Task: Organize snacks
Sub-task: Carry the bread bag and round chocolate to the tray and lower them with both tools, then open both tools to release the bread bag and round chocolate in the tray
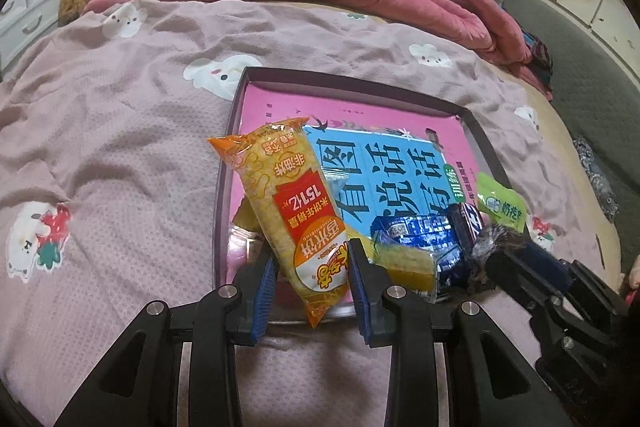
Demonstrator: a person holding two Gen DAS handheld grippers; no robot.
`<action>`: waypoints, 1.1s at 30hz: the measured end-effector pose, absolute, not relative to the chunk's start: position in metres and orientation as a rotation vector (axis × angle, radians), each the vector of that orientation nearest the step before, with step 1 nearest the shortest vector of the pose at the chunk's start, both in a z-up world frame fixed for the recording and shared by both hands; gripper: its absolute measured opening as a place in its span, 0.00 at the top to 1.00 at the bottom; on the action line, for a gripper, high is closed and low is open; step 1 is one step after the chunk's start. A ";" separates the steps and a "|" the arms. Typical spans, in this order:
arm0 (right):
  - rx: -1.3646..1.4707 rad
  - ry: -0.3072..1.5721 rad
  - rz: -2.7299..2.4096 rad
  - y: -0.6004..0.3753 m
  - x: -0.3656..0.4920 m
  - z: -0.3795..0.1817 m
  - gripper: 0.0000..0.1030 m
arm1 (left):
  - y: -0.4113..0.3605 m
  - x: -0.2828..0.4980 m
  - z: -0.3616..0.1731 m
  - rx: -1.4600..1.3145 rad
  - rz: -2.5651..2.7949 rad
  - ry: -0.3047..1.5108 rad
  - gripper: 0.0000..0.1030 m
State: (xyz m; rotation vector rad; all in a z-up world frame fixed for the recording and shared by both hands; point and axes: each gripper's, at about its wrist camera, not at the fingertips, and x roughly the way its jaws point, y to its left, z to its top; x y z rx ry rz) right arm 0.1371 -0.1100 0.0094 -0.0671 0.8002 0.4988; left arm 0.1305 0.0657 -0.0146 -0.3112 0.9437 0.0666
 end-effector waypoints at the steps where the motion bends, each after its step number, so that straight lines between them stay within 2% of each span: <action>1: -0.072 0.805 0.499 -0.108 0.138 0.008 0.66 | 0.067 0.131 -0.015 -0.312 0.069 0.943 0.66; 24: -0.068 0.834 0.505 -0.096 0.152 -0.004 0.64 | 0.081 0.134 -0.028 -0.349 0.068 0.955 0.65; 28: -0.061 0.841 0.508 -0.098 0.151 -0.004 0.64 | 0.078 0.132 -0.022 -0.340 0.065 0.942 0.53; 33: -0.060 0.835 0.503 -0.100 0.148 0.000 0.62 | 0.074 0.129 -0.013 -0.319 0.066 0.929 0.46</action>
